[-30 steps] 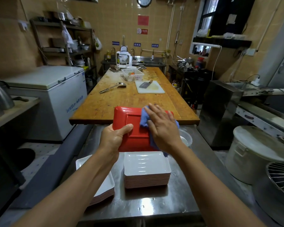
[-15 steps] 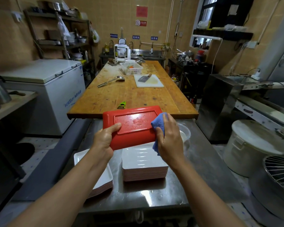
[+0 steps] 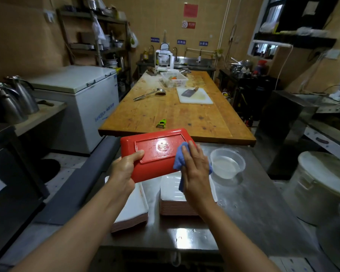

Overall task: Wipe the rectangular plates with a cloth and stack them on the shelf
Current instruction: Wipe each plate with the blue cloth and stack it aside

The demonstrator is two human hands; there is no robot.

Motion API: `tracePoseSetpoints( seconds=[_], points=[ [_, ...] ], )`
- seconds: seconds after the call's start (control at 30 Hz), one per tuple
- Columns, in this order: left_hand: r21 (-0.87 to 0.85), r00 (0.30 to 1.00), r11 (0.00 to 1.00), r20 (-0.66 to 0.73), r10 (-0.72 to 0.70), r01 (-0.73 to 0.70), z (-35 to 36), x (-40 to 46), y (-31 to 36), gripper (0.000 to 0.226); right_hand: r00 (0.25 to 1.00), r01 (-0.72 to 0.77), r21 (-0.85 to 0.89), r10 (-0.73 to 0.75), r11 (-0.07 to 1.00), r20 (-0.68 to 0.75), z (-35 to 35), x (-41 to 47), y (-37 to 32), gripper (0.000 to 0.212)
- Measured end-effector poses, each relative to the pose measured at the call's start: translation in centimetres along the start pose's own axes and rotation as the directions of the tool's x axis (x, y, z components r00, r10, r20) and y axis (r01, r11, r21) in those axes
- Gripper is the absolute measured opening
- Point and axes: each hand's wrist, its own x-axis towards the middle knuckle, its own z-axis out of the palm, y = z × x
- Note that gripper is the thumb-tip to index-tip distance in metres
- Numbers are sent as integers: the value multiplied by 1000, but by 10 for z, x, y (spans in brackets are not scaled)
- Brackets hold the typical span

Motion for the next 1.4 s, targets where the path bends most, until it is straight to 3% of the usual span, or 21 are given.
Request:
tracePoseSetpoints(
  seconds=[0.13,0.23,0.33,0.4,0.47,0.53,0.6,0.67,0.73,0.87,0.97,1.13,1.4],
  points=[
    [-6,999,1000,-32,14,-14,-22,1,8,29,979,-203,189,202,961,24,5,4,-3,47],
    [1,996,999,-68,51,-51,-41,1,15,27,956,-294,200,288,935,59,16,4,-6,26],
    [67,982,987,-111,156,-149,-62,3,24,21,911,-409,171,389,896,141,32,0,-6,18],
    [201,947,938,-99,305,-282,-73,3,30,23,898,-436,211,410,875,158,36,-1,-15,18],
    [477,864,764,-20,503,-434,-80,5,33,23,896,-443,292,407,847,178,35,1,-31,21],
    [726,751,447,143,645,-522,-85,8,30,19,898,-438,340,387,832,210,37,5,-43,20],
    [837,622,68,346,702,-543,-90,12,21,17,905,-420,314,372,851,205,45,7,-45,19],
    [812,519,-232,533,668,-535,-96,20,8,21,905,-421,293,377,859,194,52,7,-43,19],
    [739,471,-386,659,587,-552,-102,28,-6,22,899,-435,291,389,852,202,54,6,-42,21],
    [642,455,-559,767,453,-525,-116,39,-36,8,887,-456,268,405,849,223,55,1,-35,24],
    [573,429,-633,817,386,-521,-125,43,-59,13,876,-474,261,417,841,244,54,-5,-31,28],
    [508,381,-658,859,341,-556,-130,40,-85,23,872,-478,215,430,851,234,58,-15,-20,27],
    [550,465,-661,823,326,-510,-126,35,-110,26,865,-488,177,446,855,228,59,-25,-7,16]
  ],
)
